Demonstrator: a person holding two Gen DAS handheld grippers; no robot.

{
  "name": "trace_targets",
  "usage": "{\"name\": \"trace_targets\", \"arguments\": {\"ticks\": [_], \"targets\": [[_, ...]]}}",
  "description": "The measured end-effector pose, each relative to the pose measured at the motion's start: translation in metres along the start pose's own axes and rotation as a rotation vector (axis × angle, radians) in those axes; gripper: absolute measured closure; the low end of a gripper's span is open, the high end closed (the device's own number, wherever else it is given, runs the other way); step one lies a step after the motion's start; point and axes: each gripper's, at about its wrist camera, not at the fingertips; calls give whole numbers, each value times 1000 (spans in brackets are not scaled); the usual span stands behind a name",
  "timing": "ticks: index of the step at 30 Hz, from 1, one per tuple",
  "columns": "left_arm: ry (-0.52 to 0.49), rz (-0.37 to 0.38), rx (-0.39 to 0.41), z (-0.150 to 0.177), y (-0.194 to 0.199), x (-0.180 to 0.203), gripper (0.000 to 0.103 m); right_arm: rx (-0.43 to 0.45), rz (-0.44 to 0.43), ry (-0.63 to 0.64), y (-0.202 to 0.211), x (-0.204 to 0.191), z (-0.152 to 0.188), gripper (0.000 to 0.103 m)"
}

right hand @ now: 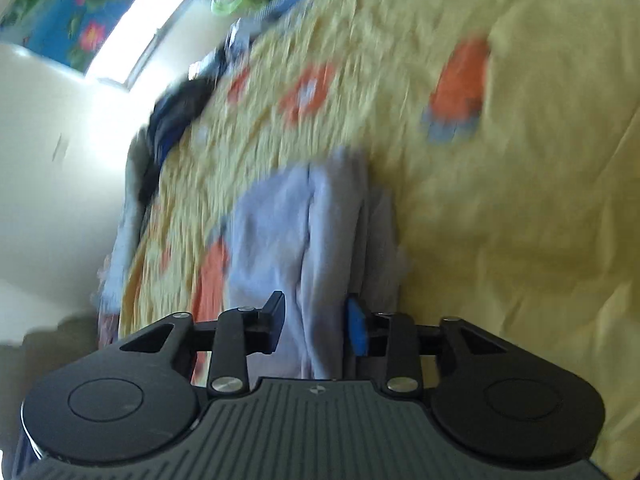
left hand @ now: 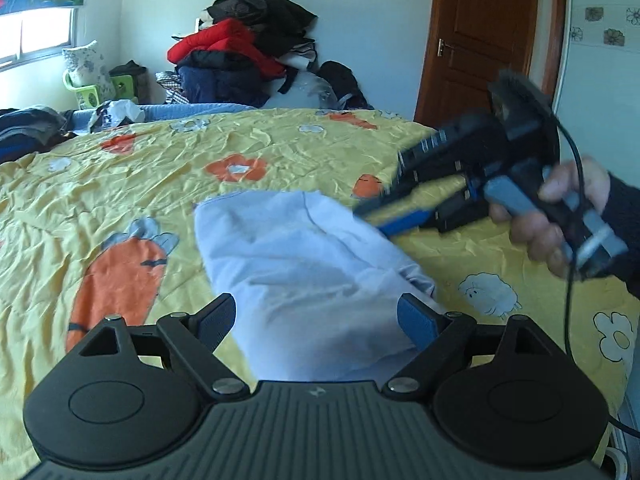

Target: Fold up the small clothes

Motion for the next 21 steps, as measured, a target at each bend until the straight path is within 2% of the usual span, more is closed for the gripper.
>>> {"name": "trace_targets", "arguments": {"ticks": [2, 3, 6, 10, 11, 12, 13, 14, 15, 16, 19, 21], "targets": [[21, 37, -24, -3, -6, 6, 14, 101, -21, 19, 6, -9, -18, 59], [18, 66, -32, -3, -8, 10, 14, 102, -63, 21, 2, -14, -24, 52], [-32, 99, -22, 3, -9, 25, 14, 30, -196, -13, -33, -18, -40, 36], [-41, 116, -88, 14, -23, 29, 12, -59, -204, -94, -89, -3, -59, 35], [-39, 120, -92, 17, -25, 29, 11, -72, -173, -101, -98, 3, -63, 36], [-43, 119, -91, 19, -26, 31, 11, -86, -109, -108, -106, 10, -66, 43], [-46, 119, -98, 20, -28, 33, 9, -103, -75, -120, -113, 19, -67, 57], [-44, 126, -104, 21, -30, 35, 9, -102, -65, -117, -115, 25, -67, 81], [-35, 137, -102, 22, -32, 35, 7, -111, -17, -97, -114, 28, -66, 101], [-37, 145, -95, 23, -35, 36, 7, -111, 5, -86, -113, 32, -67, 101], [-78, 116, -62, 28, -35, 43, 7, -83, -17, -111, -100, 36, -57, 97], [-108, 94, -45, 28, -28, 46, 7, -71, -18, -58, -83, 20, -45, 74]]}}
Point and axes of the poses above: each gripper's, at about its wrist camera, not at the fingertips, and y roughly against the way its jaws point, x to its right, z to its underside, and after that the axes turned 14 degrees about -z, right-handed
